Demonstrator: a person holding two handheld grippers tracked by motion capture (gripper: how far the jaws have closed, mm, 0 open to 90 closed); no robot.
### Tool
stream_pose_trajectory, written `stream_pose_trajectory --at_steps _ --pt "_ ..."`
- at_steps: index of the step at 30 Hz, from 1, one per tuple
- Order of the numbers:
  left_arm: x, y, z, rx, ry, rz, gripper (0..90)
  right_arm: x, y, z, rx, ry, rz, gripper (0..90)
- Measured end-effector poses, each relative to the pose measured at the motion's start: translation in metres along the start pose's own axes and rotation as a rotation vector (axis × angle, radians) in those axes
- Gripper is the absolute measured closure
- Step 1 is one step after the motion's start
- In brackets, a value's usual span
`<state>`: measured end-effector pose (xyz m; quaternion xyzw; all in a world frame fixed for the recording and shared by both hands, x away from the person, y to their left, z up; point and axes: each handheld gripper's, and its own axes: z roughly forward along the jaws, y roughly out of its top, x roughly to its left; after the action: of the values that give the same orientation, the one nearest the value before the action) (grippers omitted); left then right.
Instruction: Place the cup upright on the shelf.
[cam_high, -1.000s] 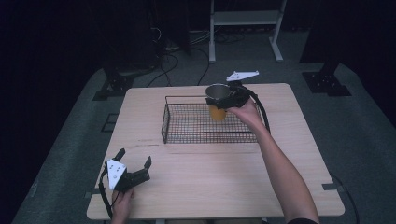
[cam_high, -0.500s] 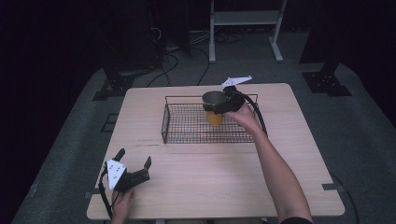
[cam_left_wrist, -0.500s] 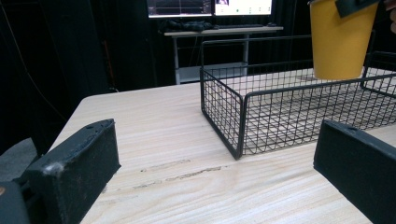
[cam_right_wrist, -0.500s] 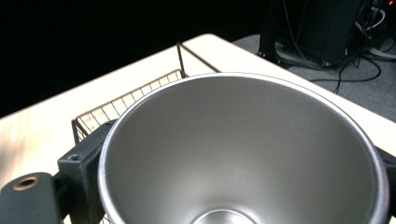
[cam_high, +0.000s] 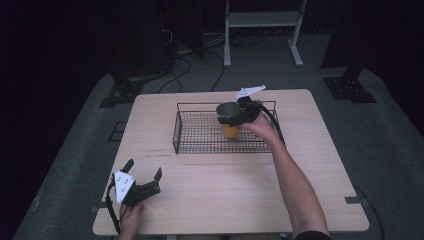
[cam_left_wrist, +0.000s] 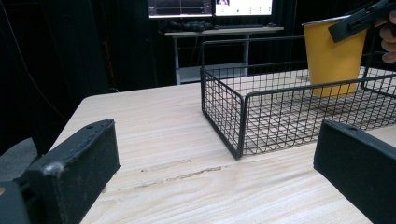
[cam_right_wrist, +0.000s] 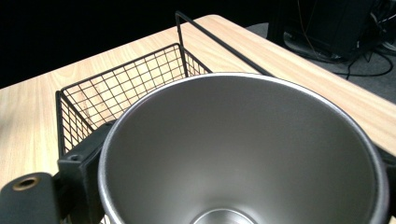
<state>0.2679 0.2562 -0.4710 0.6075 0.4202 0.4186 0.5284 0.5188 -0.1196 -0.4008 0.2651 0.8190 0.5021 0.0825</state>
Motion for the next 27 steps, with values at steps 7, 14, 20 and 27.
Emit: stream_pose_trajectory --at_steps 7,14,20,27 --pt "0.000 0.000 0.000 -0.001 -0.001 -0.002 0.0 -0.006 -0.012 0.005 0.022 -0.008 0.009 8.6" --pt "0.000 0.000 0.000 0.000 -0.001 0.000 0.0 -0.009 -0.017 0.005 0.046 -0.022 -0.006 8.5" --pt "0.000 0.000 0.000 0.000 -0.001 0.000 0.0 -0.008 -0.017 0.005 0.050 -0.017 -0.020 8.3" --pt "0.000 0.000 0.000 0.000 -0.002 0.000 0.0 -0.009 -0.018 0.005 0.055 -0.021 -0.025 3.8"
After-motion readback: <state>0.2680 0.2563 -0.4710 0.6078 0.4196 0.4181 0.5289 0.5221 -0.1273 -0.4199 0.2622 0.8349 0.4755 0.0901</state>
